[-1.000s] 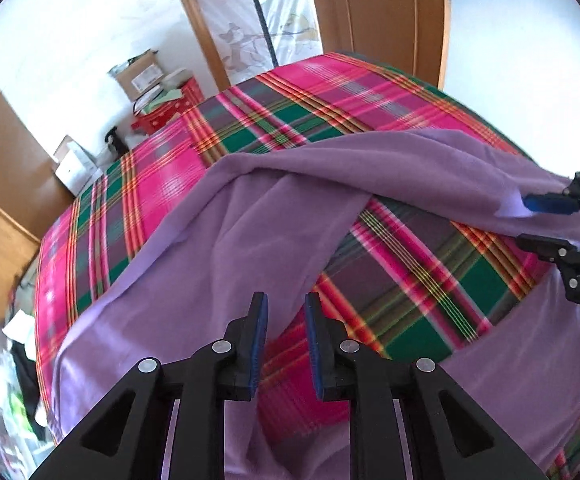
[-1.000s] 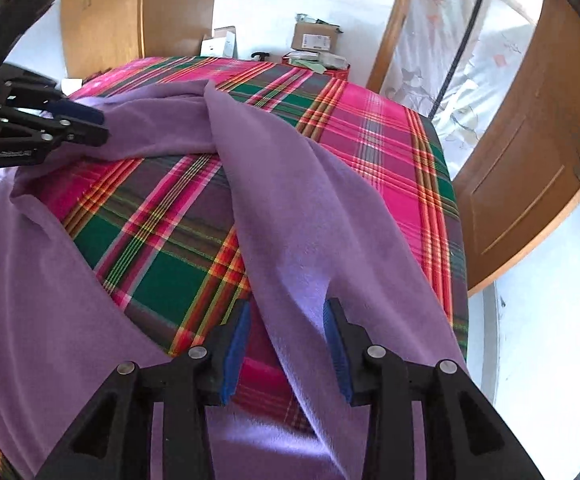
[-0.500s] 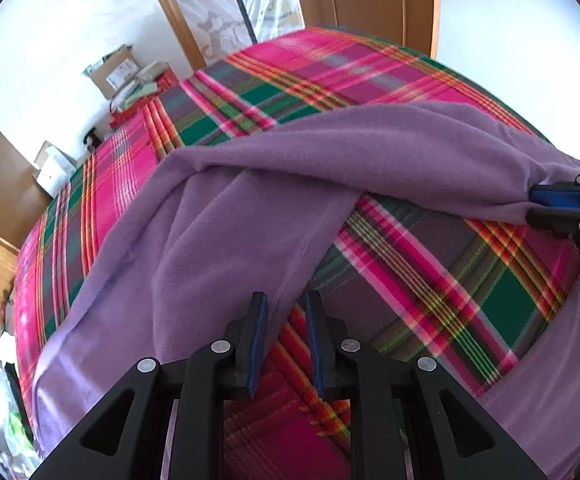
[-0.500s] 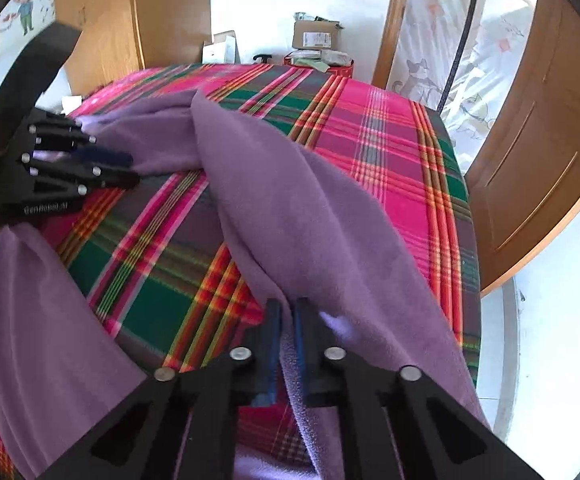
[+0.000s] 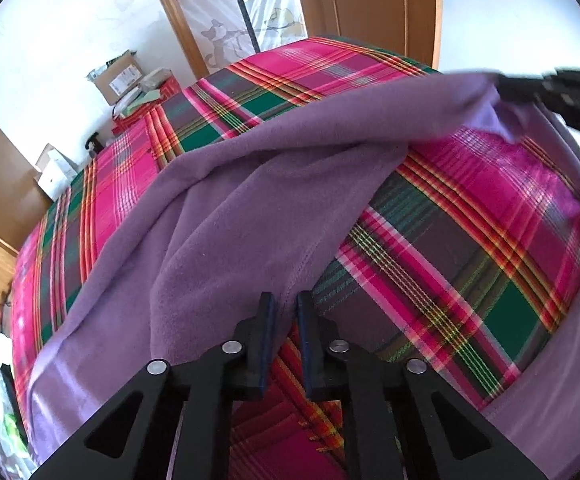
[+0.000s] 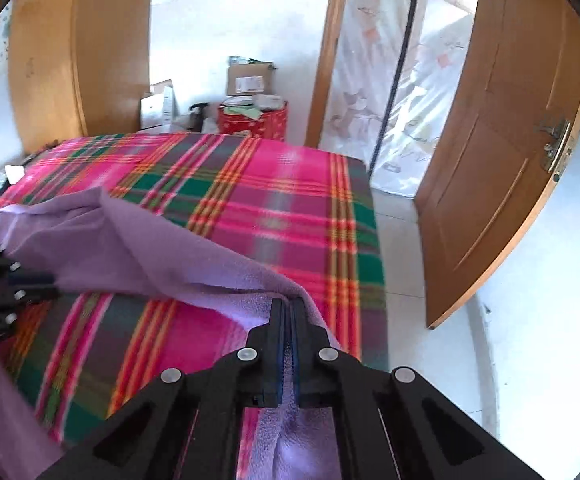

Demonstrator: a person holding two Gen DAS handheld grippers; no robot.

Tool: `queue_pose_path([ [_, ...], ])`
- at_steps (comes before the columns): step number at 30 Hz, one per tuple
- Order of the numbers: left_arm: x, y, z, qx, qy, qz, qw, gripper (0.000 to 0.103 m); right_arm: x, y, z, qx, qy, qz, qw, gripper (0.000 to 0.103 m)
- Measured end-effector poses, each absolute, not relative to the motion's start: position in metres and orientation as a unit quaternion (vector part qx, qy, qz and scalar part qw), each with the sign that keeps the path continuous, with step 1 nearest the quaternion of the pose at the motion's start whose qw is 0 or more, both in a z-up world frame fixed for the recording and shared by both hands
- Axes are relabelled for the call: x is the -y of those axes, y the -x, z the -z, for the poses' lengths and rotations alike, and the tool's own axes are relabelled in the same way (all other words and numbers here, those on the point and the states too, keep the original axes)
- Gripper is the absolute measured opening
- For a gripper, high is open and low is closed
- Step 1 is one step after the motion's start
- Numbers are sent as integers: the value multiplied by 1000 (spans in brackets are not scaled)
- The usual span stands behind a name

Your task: Fold clothes

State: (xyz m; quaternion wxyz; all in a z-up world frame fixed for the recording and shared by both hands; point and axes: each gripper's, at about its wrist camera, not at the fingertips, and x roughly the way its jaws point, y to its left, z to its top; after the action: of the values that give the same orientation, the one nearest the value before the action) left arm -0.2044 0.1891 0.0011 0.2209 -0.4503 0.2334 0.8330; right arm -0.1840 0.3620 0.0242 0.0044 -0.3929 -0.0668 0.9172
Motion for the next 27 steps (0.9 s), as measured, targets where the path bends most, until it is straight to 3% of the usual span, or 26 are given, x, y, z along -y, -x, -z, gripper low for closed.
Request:
queue_pose_path([
  [17,-171,206,-6,-197,461,-830,244,2,-416,272,-1,19,434,-900,37,3],
  [20,-170,205,-4,-202,463,-829,242,2,-431,274,-5,0,434,-899,63,12],
  [27,-183,202,2,-241,444,-836,216,21,-432,235,-20,7,405,-913,49,13],
])
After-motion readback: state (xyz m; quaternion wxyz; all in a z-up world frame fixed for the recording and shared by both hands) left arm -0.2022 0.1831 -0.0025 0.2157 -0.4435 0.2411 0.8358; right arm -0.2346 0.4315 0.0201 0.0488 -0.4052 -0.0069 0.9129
